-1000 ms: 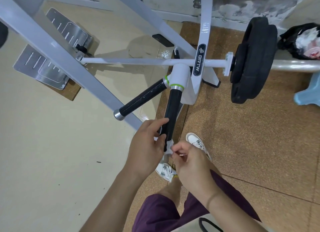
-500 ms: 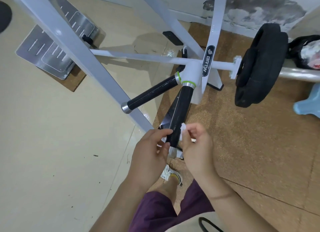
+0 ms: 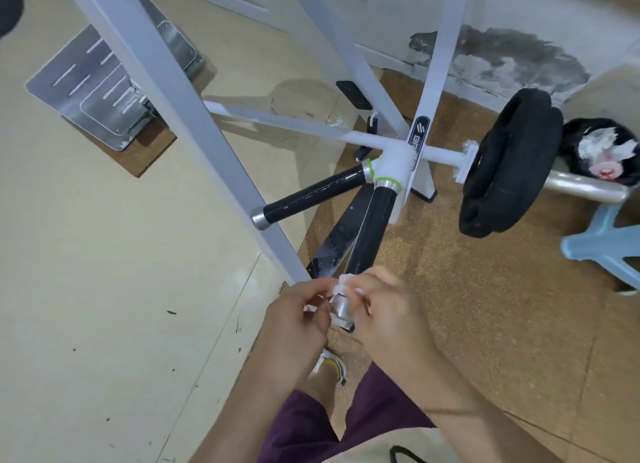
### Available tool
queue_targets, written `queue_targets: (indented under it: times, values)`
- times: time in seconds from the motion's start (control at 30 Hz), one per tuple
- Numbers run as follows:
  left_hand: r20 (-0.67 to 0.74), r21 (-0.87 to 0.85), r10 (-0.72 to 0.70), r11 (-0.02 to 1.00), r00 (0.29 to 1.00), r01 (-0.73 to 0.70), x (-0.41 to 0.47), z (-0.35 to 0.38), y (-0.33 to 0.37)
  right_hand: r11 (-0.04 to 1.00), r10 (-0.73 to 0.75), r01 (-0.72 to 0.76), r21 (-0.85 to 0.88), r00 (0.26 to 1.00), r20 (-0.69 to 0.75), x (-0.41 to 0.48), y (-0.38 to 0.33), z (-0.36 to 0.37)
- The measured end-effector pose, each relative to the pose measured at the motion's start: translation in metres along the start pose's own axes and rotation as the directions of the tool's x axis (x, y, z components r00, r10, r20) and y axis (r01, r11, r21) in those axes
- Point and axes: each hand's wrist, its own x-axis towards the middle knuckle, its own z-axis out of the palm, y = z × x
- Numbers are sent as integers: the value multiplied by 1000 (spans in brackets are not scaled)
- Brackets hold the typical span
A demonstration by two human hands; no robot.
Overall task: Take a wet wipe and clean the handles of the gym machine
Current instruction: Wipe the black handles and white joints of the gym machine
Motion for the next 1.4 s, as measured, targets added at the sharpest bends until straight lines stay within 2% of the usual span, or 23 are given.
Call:
queue_targets:
  times: [0.13,0.2,0.23,0.27,0.33,0.37,0.4,0.47,0.53,0.57,0.6,0.67,0.7,0.77,0.8,0.87,0.97,1.07,1.17,1.23,1.3,1.37,1.4]
  values:
    - [-9,-41,-49,998,999,49,-8,-8,-3,994,5,-5,-109,1000,1,6,-4,-5]
    - [7,-125,-59,990,998,59,-12,-12,-2,995,92,-89,-42,992,81,-4,-16,-7]
    - [23,-197,-63,978,998,66,-15,-14,0,980,172,-183,78,976,134,-7,-24,-12]
    - [41,-278,-71,957,997,80,-18,-15,2,919,249,-299,256,945,211,-8,-31,-17]
    - [54,-431,-99,895,994,113,-27,-19,7,680,255,-487,548,858,447,-9,-53,-29]
    - [41,-491,-118,862,992,123,-31,-21,6,607,220,-525,596,832,509,-10,-62,-31]
    - [24,-541,-137,831,990,128,-34,-23,6,605,204,-525,598,829,521,-11,-69,-31]
    - [16,-638,-169,757,985,141,-41,-28,4,749,231,-445,491,870,436,-14,-79,-29]
    - [25,-716,-184,682,983,146,-47,-33,3,963,157,-213,167,942,296,-14,-81,-29]
    - [13,-739,-198,659,980,143,-50,-36,2,996,90,-92,1,967,238,-13,-83,-32]
    - [-7,-761,-216,635,976,135,-52,-38,0,997,52,-40,-63,978,201,-11,-84,-35]
    - [-37,-820,-255,560,966,116,-56,-44,-4,984,119,-144,109,971,207,-8,-88,-40]
    - [-41,-856,-270,506,962,106,-57,-47,-6,909,205,-277,310,947,246,-6,-91,-43]
    - [-28,-928,-288,364,957,83,-57,-54,-7,552,324,-527,646,850,416,-1,-96,-48]
    - [-16,-957,-288,283,958,69,-56,-57,-6,378,331,-588,715,807,489,2,-98,-48]
    - [13,-991,-268,122,963,47,-55,-62,-1,125,301,-630,766,760,576,7,-100,-46]
    - [11,-998,-228,-57,974,-3,-50,-66,8,-67,247,-617,784,751,612,20,-106,-44]
    - [-63,-993,-271,-75,961,-87,-41,-67,13,-128,272,-633,763,718,641,42,-108,-44]
    - [-84,-978,-294,-158,952,-134,-29,-65,20,-66,274,-676,734,695,664,69,-103,-44]
    - [-70,-972,-308,-195,949,-135,-21,-61,29,76,243,-717,693,687,685,86,-94,-43]
    - [-84,-974,-360,-166,929,-152,-12,-57,37,357,199,-695,624,709,676,101,-85,-46]
    - [-116,-974,-434,-124,893,-187,0,-55,41,687,95,-533,495,740,666,118,-77,-53]
    - [-132,-971,-466,-115,875,-208,7,-55,42,795,26,-430,428,729,684,128,-73,-57]
